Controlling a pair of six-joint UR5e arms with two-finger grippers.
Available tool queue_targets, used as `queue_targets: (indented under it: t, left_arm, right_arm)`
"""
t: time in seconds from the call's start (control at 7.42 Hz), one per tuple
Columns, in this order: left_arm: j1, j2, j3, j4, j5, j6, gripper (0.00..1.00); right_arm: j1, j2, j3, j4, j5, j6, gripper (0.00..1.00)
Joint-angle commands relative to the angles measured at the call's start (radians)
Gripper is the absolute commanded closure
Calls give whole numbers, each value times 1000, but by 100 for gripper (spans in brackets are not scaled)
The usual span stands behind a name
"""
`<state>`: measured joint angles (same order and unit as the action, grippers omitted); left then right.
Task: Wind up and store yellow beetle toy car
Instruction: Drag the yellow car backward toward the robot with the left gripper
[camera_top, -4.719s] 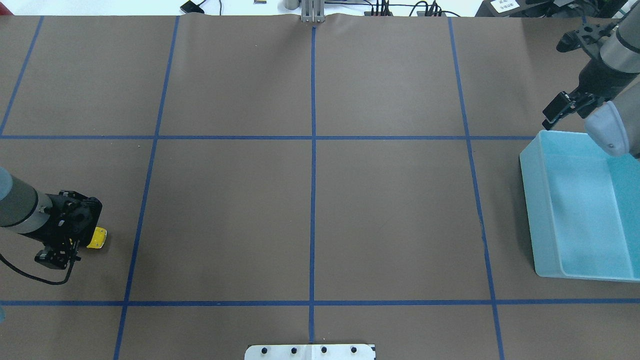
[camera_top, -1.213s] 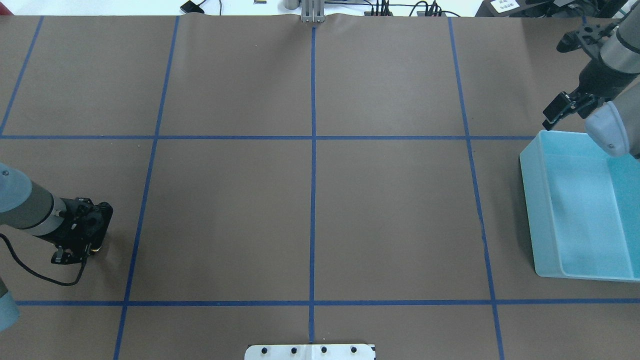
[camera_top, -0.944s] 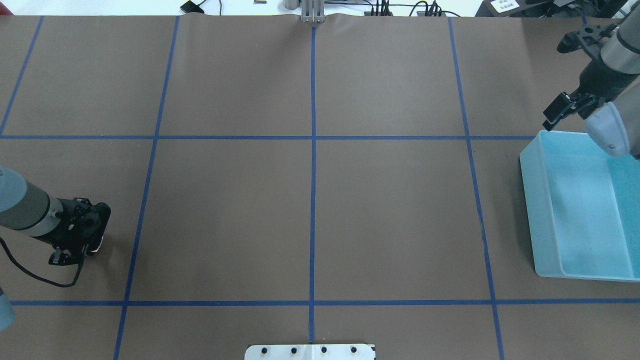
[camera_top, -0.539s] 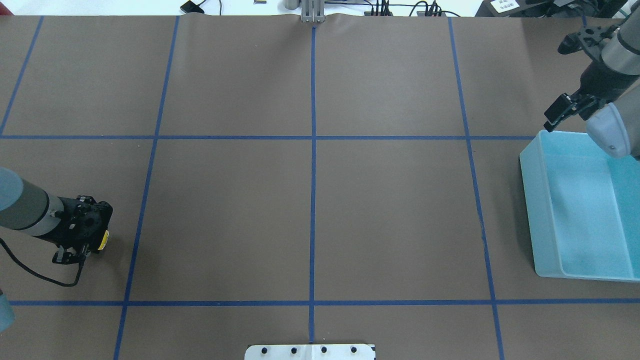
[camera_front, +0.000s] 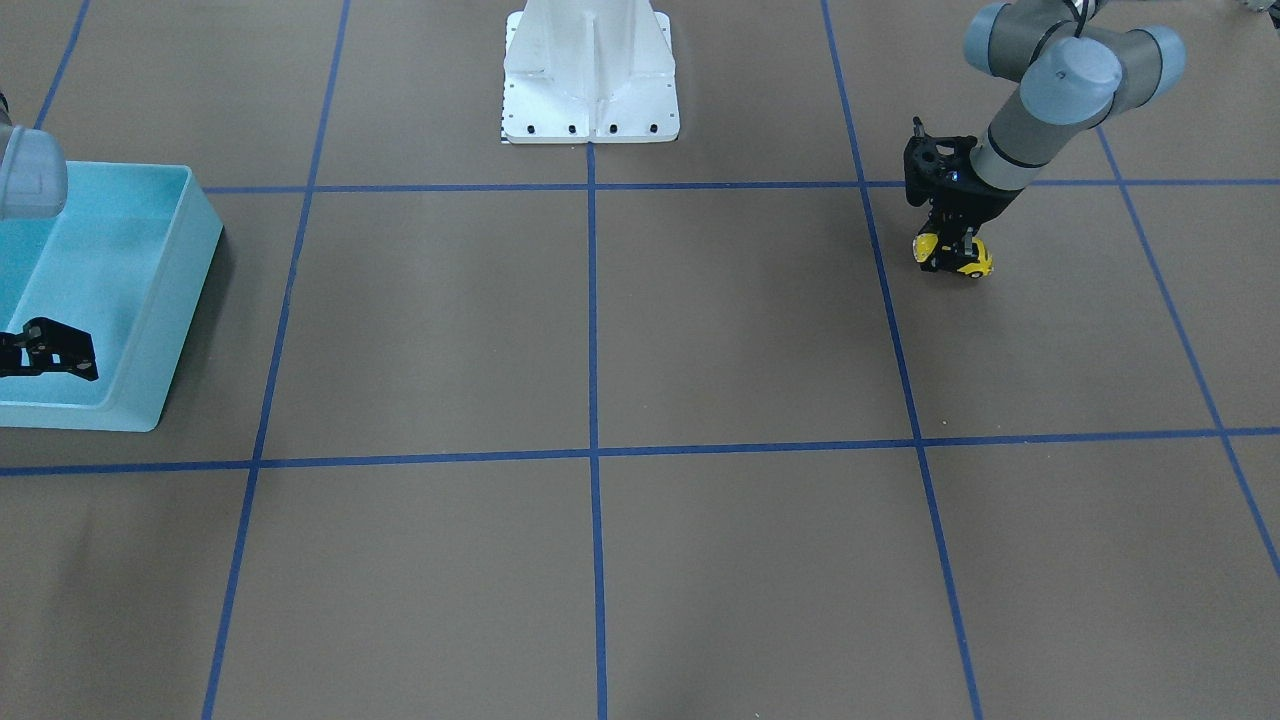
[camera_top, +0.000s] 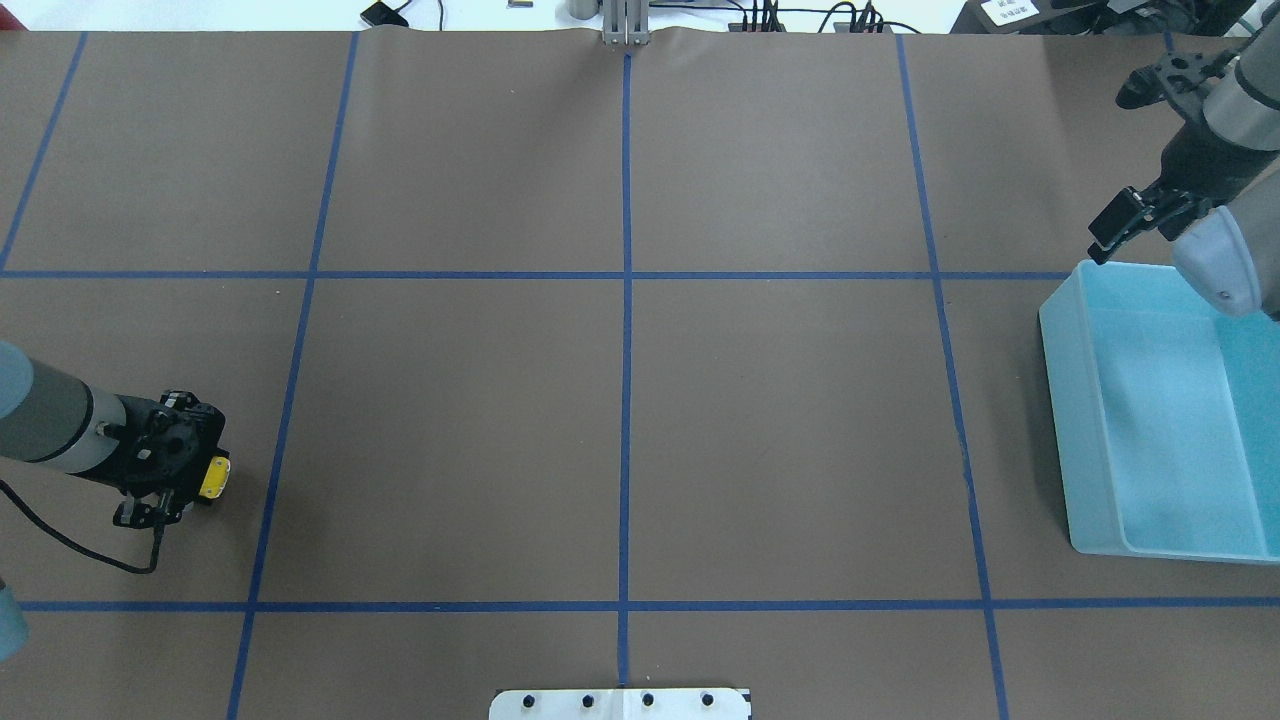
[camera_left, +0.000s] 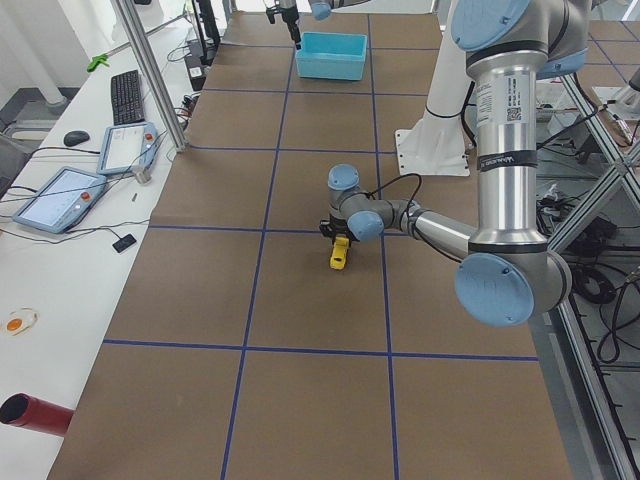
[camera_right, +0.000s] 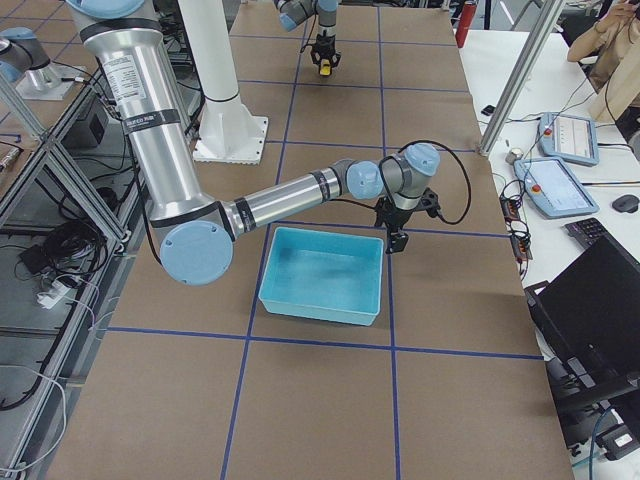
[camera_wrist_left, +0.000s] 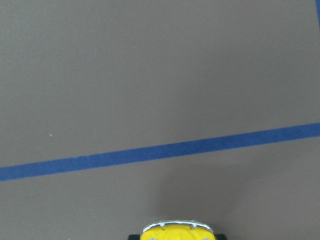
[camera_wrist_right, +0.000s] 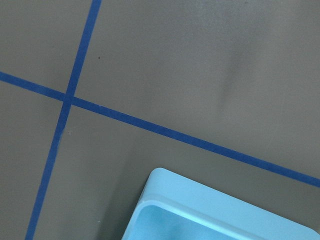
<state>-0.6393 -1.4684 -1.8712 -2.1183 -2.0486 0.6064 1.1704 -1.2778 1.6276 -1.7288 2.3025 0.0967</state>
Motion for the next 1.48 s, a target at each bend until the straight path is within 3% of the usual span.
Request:
queue_targets:
  t: [0.0, 0.81, 1.35]
  left_arm:
    - [-6, 2, 6, -52, -12, 0, 100]
    - [-46, 43, 39, -189, -76, -117, 100]
    - [-46, 23, 69, -204, -116, -140, 100]
  right_arm:
    - [0, 0, 0, 0, 0, 0, 0]
    - [0, -2, 0, 0, 0, 0, 0]
    - [0, -2, 0, 0, 0, 0, 0]
